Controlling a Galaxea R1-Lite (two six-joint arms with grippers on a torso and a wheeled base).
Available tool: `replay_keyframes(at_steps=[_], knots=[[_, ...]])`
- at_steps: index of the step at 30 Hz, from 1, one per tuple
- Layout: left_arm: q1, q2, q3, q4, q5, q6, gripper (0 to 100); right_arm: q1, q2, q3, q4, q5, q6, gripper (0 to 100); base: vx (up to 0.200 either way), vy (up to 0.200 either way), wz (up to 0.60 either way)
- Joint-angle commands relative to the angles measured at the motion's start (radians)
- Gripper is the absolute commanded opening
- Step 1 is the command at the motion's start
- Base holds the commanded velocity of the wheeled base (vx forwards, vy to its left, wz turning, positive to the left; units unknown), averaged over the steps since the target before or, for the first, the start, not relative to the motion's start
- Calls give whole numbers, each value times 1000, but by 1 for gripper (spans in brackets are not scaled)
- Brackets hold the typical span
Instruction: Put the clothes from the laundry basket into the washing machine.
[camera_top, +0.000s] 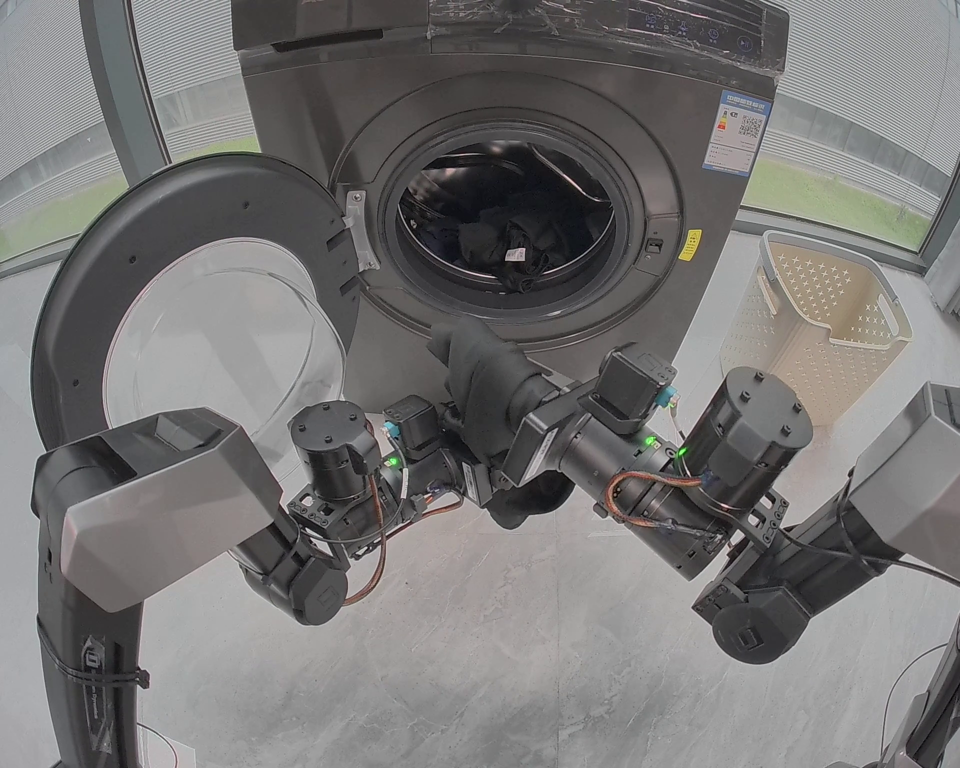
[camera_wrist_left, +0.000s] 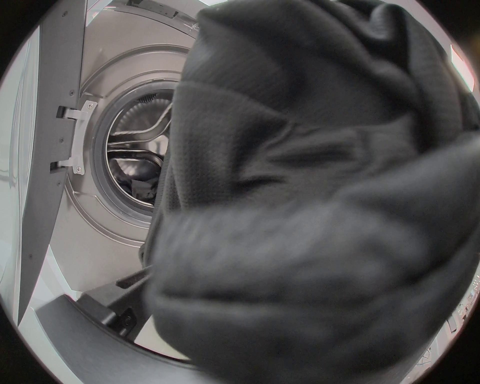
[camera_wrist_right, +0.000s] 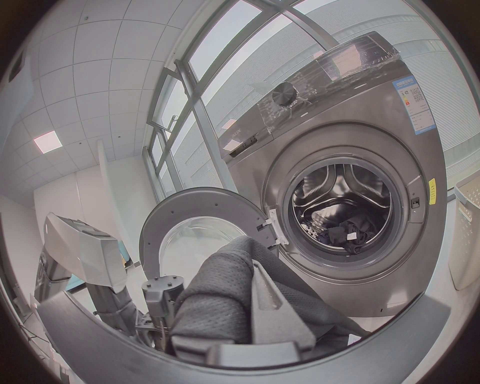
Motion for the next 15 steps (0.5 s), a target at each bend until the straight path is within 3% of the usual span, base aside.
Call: replay_keyframes(at_steps=[1,3,4,10,15], knots=[[1,29,-40,0,19,0,100,2,-14,6,-2,0,1,0,0,0,0],[1,32,-57,-1,34,2,100,2,-14,11,-4,0,1,0,0,0,0],[1,34,-63,0,37,2,0,2,-14,11,-4,0,1,0,0,0,0],[4,37,-99,-3,61,-3,0,-15,-43,41,-7,0,12,0,0,0,0],[8,-29,-73,-6,81,-10,0,-98,-51,89,-5,3,26,0,0,0,0]])
